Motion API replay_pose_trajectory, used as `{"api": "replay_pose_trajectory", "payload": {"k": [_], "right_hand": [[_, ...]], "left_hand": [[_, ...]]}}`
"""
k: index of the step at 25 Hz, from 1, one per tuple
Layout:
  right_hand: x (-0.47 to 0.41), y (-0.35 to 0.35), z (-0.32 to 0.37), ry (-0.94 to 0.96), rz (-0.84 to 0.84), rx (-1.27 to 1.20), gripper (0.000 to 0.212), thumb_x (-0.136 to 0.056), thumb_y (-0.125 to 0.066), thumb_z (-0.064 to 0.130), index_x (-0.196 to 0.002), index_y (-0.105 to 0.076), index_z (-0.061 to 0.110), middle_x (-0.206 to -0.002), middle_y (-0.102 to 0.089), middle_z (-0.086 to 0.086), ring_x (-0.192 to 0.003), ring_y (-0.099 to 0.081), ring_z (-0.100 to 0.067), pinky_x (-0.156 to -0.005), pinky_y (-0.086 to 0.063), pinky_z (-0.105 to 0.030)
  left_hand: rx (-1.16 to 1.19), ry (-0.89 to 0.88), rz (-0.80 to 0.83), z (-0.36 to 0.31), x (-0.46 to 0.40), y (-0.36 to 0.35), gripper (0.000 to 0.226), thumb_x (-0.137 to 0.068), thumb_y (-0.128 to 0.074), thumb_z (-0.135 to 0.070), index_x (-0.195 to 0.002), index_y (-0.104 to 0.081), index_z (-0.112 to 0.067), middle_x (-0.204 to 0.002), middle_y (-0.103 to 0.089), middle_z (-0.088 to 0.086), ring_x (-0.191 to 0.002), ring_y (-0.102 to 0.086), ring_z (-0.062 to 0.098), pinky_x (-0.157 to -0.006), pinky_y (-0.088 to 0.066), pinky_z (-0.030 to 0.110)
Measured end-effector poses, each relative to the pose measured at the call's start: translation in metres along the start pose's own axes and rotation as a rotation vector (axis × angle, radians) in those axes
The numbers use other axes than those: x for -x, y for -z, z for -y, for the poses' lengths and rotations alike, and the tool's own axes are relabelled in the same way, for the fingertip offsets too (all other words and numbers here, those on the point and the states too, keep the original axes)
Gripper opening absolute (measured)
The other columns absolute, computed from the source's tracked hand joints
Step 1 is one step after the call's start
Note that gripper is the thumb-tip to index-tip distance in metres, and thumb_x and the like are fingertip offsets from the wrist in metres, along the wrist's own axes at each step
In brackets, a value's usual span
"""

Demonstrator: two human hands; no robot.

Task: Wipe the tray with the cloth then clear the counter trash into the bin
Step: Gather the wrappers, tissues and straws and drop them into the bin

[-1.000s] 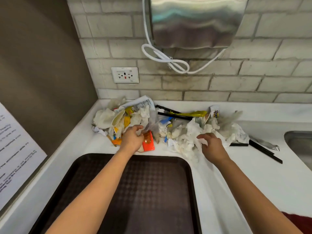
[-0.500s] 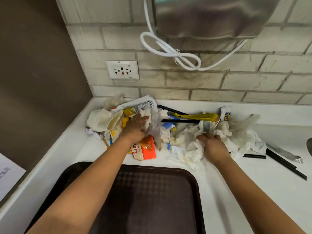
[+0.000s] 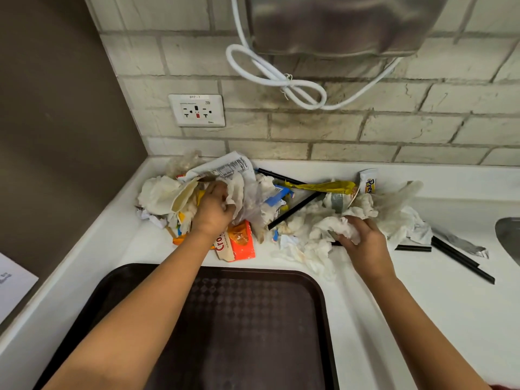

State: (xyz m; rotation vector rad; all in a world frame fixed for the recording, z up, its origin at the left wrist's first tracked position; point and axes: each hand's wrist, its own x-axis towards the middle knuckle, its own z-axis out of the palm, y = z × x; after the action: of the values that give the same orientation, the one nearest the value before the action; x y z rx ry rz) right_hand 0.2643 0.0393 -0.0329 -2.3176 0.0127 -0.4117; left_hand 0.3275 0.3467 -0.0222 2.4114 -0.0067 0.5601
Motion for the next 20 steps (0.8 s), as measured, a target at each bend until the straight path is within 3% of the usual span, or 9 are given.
{"api": "replay_pose_trajectory", "payload": {"k": [2, 4, 7, 9, 12, 14, 17, 20], "right_hand": [[0.007, -0.001, -0.002, -0.016, 0.03, -0.004, 0.041, -0.081, -0.069, 0.012, -0.12, -0.059, 0.011, -0.113, -0.055, -0.011, -0.103, -0.055, -0.026, -0.085, -0.036, -0.021], [0.013, -0.004, -0.006, -0.039, 0.055, -0.006, 0.042, -0.08, -0.069, 0.01, -0.121, -0.059, 0.011, -0.113, -0.056, -0.011, -0.101, -0.055, -0.025, -0.082, -0.035, -0.02], [0.021, -0.009, -0.009, -0.059, 0.071, -0.02, 0.042, -0.08, -0.07, 0.011, -0.12, -0.059, 0.013, -0.112, -0.056, -0.009, -0.096, -0.053, -0.021, -0.079, -0.032, -0.016], [0.023, -0.012, -0.01, -0.06, 0.062, -0.031, 0.041, -0.079, -0.071, 0.011, -0.119, -0.06, 0.013, -0.11, -0.057, -0.008, -0.092, -0.052, -0.017, -0.076, -0.031, -0.013], [0.027, -0.012, -0.013, -0.066, 0.044, -0.044, 0.041, -0.079, -0.072, 0.015, -0.118, -0.061, 0.012, -0.109, -0.057, -0.006, -0.091, -0.051, -0.014, -0.074, -0.031, -0.011], [0.029, -0.012, -0.016, -0.078, 0.051, -0.041, 0.042, -0.08, -0.071, 0.018, -0.119, -0.06, 0.013, -0.107, -0.055, -0.002, -0.091, -0.049, -0.011, -0.074, -0.031, -0.012], [0.03, -0.011, -0.017, -0.08, 0.049, -0.05, 0.043, -0.08, -0.071, 0.019, -0.12, -0.059, 0.012, -0.11, -0.055, -0.004, -0.092, -0.049, -0.012, -0.08, -0.034, -0.019], [0.031, -0.01, -0.012, -0.047, 0.009, -0.051, 0.04, -0.083, -0.067, 0.011, -0.122, -0.057, 0.009, -0.115, -0.055, -0.009, -0.099, -0.052, -0.019, -0.082, -0.034, -0.018]], "left_hand": [[0.121, 0.079, -0.076, -0.001, 0.003, 0.003, 0.027, -0.082, -0.046, 0.003, -0.107, -0.054, -0.005, -0.108, -0.056, 0.017, -0.1, -0.054, 0.031, -0.079, -0.039, 0.025], [0.15, 0.152, -0.039, 0.001, 0.004, 0.002, 0.035, -0.083, -0.041, 0.003, -0.114, -0.052, -0.008, -0.117, -0.054, 0.018, -0.108, -0.051, 0.032, -0.086, -0.039, 0.027], [0.023, 0.235, 0.155, 0.002, 0.011, -0.003, 0.046, -0.084, -0.059, -0.023, -0.127, -0.046, -0.015, -0.13, -0.045, 0.015, -0.119, -0.045, 0.03, -0.096, -0.04, 0.033], [-0.041, 0.255, 0.205, 0.005, 0.013, -0.003, 0.053, -0.079, -0.067, -0.029, -0.127, -0.049, -0.014, -0.128, -0.052, 0.013, -0.118, -0.049, 0.029, -0.093, -0.042, 0.03], [-0.052, 0.312, 0.138, 0.007, 0.01, 0.002, 0.026, -0.086, -0.059, -0.017, -0.107, -0.062, -0.003, -0.112, -0.064, 0.017, -0.103, -0.059, 0.032, -0.077, -0.041, 0.027], [-0.107, 0.305, 0.054, 0.005, 0.006, 0.009, 0.019, -0.089, -0.052, -0.012, -0.097, -0.064, 0.001, -0.105, -0.065, 0.021, -0.098, -0.059, 0.035, -0.073, -0.038, 0.027], [0.045, 0.384, -0.14, -0.003, -0.001, 0.023, 0.021, -0.091, -0.048, -0.009, -0.107, -0.059, 0.0, -0.109, -0.063, 0.021, -0.104, -0.057, 0.035, -0.075, -0.036, 0.024], [0.331, 0.478, -0.234, -0.012, -0.003, 0.037, 0.018, -0.092, -0.045, -0.009, -0.106, -0.055, -0.004, -0.111, -0.061, 0.02, -0.103, -0.056, 0.034, -0.082, -0.042, 0.032]]}}
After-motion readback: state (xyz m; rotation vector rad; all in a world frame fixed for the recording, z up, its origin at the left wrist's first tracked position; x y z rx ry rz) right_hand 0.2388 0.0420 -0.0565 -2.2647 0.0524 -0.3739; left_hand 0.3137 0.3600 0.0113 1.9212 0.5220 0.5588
